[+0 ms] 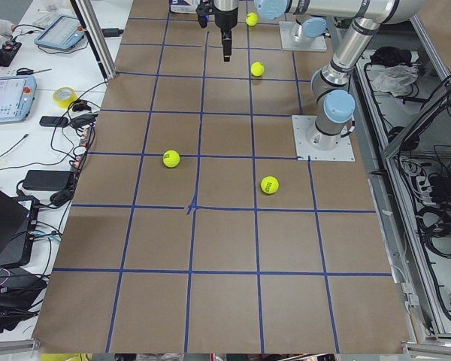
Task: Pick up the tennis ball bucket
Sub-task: 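Move the right gripper down toward the upright white-and-navy tennis ball tube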
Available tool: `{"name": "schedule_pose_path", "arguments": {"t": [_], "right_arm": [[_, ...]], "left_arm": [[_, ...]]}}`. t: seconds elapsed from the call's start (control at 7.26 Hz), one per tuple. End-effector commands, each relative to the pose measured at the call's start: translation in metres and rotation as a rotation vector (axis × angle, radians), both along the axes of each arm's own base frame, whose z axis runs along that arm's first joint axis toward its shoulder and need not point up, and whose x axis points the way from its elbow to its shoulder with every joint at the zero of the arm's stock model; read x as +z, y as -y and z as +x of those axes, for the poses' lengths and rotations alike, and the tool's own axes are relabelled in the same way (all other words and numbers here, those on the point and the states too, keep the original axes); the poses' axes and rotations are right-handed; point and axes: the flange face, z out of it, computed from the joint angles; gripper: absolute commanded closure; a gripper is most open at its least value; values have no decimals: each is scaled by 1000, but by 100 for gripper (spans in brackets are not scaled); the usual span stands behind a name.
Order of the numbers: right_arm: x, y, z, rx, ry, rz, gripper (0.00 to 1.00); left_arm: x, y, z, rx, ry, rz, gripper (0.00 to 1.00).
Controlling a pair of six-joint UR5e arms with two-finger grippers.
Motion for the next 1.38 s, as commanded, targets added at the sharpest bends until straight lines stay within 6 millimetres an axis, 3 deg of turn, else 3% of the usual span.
{"name": "schedule_pose_path", "arguments": {"t": [0.0,0.41,0.69,0.96,1.1,1.24], "right_arm": [[-1,-1,-3,-3,-15,15,0],[3,-9,-6,-6,-32,34,0],[19,-7,-7,-12,-23,5,0],[8,4,-16,-49,-30,7,0],[-5,11,-29,-79,-41,23,0],[-16,25,-54,-107,-54,25,0]], "left_arm": [[1,-1,0,0,0,-1,0],[-1,-1,0,0,1,2,0],[-1,-1,0,0,1,3,0],[-1,-1,-1,-1,0,2,0],[-1,-1,0,0,0,3,0],[-1,-1,0,-1,1,3,0]]}}
